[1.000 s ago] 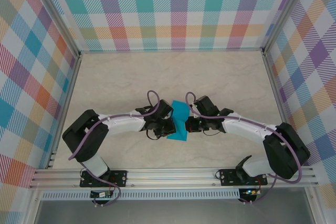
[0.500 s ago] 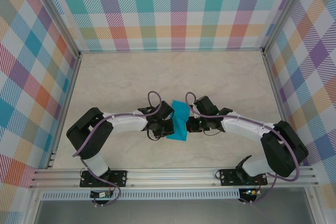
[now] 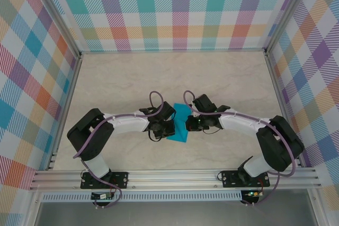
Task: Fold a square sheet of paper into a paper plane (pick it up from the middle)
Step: Fold the triangle a second time at the center of the table.
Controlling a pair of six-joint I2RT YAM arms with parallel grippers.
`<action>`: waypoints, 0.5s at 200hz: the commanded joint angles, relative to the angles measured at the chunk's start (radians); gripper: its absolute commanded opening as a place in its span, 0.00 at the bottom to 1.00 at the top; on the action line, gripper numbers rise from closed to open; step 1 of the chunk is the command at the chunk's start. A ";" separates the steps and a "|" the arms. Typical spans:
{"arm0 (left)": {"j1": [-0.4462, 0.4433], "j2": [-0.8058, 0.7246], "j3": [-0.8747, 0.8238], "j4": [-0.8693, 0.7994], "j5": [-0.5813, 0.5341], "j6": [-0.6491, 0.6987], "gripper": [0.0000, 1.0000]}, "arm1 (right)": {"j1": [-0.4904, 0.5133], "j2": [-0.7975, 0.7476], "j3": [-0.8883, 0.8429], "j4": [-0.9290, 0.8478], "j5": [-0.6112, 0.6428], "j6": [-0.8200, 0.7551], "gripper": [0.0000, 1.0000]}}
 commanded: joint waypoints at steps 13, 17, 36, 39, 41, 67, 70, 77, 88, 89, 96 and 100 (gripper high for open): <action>-0.007 0.012 0.003 -0.088 -0.048 0.016 0.06 | -0.005 0.049 0.064 -0.046 0.020 -0.061 0.03; -0.007 0.011 0.004 -0.089 -0.048 0.015 0.06 | -0.004 0.056 0.068 -0.050 0.023 -0.064 0.03; -0.009 0.010 0.004 -0.088 -0.049 0.014 0.06 | -0.005 0.087 0.094 -0.080 0.034 -0.079 0.03; -0.009 0.010 0.005 -0.089 -0.048 0.014 0.06 | -0.005 0.090 0.097 -0.084 0.036 -0.081 0.03; -0.008 0.010 0.003 -0.088 -0.048 0.013 0.06 | -0.005 0.092 0.098 -0.084 0.036 -0.081 0.03; -0.010 0.010 0.002 -0.086 -0.047 0.014 0.06 | -0.005 0.107 0.112 -0.095 0.057 -0.091 0.03; -0.009 0.011 0.001 -0.085 -0.047 0.014 0.06 | -0.005 0.109 0.114 -0.097 0.059 -0.092 0.03; -0.010 0.010 0.002 -0.083 -0.046 0.013 0.06 | -0.005 0.115 0.118 -0.097 0.058 -0.097 0.03; -0.009 0.010 0.000 -0.082 -0.044 0.014 0.06 | -0.005 0.126 0.124 -0.097 0.051 -0.101 0.03; -0.010 0.010 0.000 -0.081 -0.044 0.013 0.06 | -0.005 0.126 0.125 -0.098 0.051 -0.101 0.03; -0.009 0.010 -0.001 -0.081 -0.043 0.012 0.06 | -0.005 0.133 0.131 -0.104 0.052 -0.102 0.03; -0.010 0.009 0.000 -0.082 -0.044 0.012 0.06 | -0.005 0.137 0.132 -0.104 0.053 -0.101 0.03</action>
